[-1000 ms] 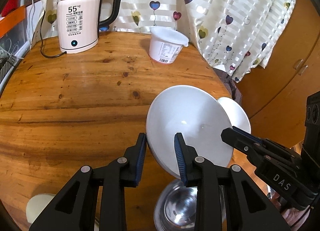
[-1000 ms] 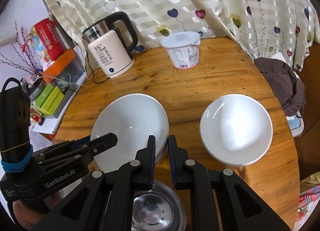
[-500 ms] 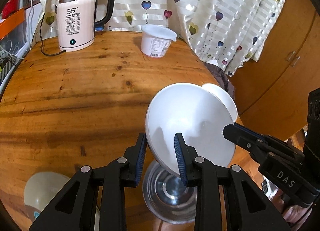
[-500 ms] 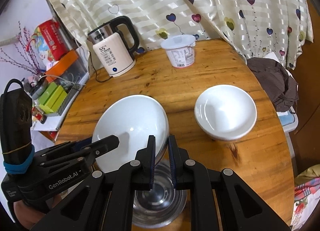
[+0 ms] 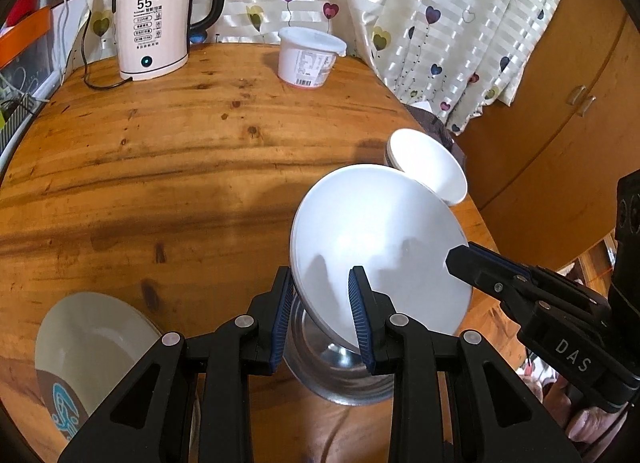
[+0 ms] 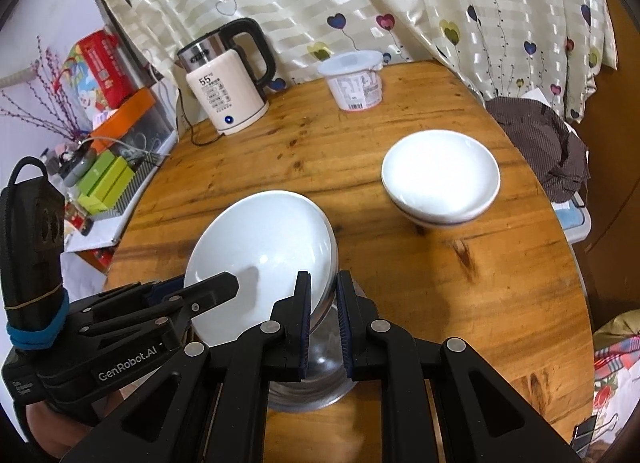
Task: Organize plates and bowls
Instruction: 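Lift the white bowl with both tools and lower it into the steel bowl, then open both tools and move them to the other blue-banded white bowl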
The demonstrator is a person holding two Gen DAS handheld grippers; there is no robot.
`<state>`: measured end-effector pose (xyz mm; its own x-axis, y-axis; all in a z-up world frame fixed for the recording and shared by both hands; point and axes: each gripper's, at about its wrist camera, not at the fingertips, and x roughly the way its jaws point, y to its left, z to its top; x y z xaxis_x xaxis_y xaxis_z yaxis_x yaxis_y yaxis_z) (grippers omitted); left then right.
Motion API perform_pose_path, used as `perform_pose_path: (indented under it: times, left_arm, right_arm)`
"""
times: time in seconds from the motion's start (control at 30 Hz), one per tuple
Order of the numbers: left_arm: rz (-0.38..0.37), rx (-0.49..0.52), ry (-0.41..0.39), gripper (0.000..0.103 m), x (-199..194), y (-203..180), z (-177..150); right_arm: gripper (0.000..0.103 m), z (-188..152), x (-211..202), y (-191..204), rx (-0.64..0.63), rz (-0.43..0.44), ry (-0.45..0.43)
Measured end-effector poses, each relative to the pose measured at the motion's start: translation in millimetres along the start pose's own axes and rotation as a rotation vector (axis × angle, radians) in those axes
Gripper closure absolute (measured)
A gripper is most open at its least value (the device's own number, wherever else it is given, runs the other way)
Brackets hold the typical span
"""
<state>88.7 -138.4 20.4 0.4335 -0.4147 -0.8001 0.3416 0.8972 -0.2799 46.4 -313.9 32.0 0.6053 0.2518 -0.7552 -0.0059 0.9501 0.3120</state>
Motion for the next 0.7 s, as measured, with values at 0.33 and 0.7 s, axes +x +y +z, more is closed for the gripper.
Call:
perform_pose_path:
  times: [0.33, 0.7]
  left_arm:
    - [-0.004, 0.005, 0.042, 0.073, 8, -3, -13]
    - [0.005, 0.003, 0.086, 0.073, 19, -4, -25]
  right_arm:
    - [0.090, -13, 3, -5, 0.016, -0.010, 0.032]
    - [0.090, -23, 11, -11, 0.030, -0.013, 0.071]
